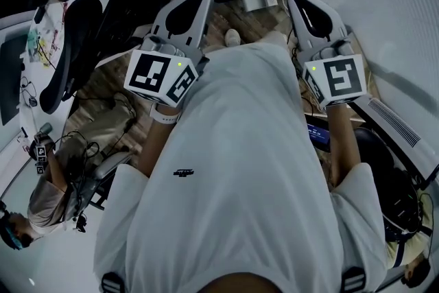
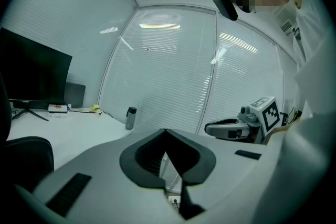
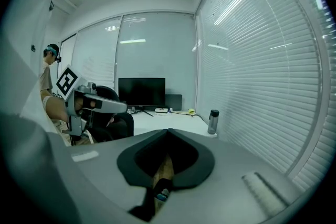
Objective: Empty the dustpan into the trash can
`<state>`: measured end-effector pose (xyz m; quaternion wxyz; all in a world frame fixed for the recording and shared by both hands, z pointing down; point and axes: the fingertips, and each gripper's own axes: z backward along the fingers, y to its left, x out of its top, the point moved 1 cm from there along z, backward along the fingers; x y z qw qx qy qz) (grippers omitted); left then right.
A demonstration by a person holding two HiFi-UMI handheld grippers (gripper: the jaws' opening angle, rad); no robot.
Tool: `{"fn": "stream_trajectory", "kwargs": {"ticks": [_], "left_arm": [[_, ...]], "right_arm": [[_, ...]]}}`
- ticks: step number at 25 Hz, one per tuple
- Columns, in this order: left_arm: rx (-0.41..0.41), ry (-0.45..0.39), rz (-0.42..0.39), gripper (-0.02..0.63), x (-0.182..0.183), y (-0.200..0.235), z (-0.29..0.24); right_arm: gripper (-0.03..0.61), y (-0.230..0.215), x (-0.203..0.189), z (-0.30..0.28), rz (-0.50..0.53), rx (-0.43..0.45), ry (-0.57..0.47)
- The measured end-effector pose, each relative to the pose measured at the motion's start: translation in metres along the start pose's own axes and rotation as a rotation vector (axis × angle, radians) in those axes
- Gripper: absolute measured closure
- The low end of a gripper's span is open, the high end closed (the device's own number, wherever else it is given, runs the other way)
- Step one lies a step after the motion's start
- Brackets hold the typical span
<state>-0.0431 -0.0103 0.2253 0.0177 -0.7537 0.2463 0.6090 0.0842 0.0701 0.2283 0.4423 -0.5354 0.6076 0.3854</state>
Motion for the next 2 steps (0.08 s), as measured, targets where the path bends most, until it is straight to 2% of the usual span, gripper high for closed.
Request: {"fn": "stream_trajectory", "kwargs": {"ticks": [2], "left_arm": [[-0.004,0.003,0.001,0.606,-0.0006,-0.0007,0.0009]], "right_arm": [[0.568,-0.0006,-0.0002,0.001,-0.01,-0.008,0.002]]}}
